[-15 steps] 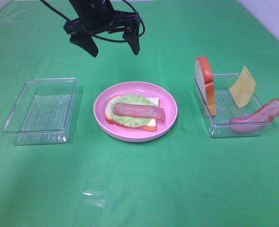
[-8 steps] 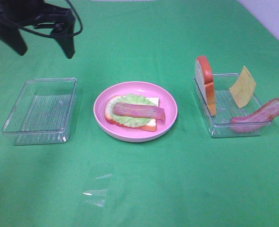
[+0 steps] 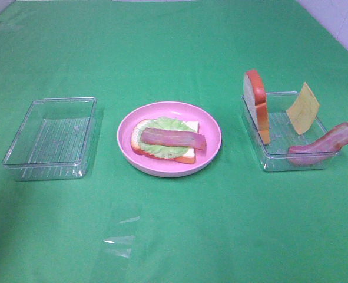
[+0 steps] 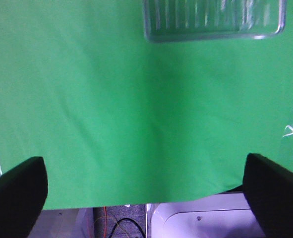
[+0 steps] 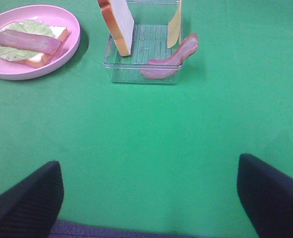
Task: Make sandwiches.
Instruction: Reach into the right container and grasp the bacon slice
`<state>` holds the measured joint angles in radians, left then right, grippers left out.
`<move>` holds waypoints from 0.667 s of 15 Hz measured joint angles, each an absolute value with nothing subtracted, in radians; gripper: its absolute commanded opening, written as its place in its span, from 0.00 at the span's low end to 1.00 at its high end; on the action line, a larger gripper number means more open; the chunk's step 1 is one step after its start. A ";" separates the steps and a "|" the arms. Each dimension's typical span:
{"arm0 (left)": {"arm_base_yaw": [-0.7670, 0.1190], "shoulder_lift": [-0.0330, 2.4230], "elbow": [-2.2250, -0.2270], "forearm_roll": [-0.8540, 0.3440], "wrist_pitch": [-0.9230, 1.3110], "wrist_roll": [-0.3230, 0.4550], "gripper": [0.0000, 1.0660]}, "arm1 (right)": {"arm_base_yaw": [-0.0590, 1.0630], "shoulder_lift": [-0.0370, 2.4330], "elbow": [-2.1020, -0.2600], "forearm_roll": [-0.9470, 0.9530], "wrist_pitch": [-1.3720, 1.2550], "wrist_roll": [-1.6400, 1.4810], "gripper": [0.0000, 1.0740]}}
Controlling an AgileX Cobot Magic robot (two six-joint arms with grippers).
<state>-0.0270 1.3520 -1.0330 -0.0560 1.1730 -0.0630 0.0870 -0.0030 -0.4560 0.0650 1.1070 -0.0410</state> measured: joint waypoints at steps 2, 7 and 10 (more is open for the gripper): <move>-0.014 1.078 -0.829 -0.057 1.167 -0.080 0.95 | 0.087 -0.003 -0.456 0.065 1.107 -0.041 0.86; -0.014 0.632 -0.639 -0.057 1.060 -0.088 0.95 | 0.087 -0.003 -0.456 0.065 1.107 -0.041 0.86; -0.014 0.285 -0.558 -0.063 1.012 -0.075 0.95 | 0.087 -0.003 -0.456 0.065 1.107 -0.041 0.86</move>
<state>-0.0140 0.2850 -0.5580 -0.0630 1.0120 -0.0750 0.0870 -0.0030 -0.4560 0.0650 1.1070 -0.0410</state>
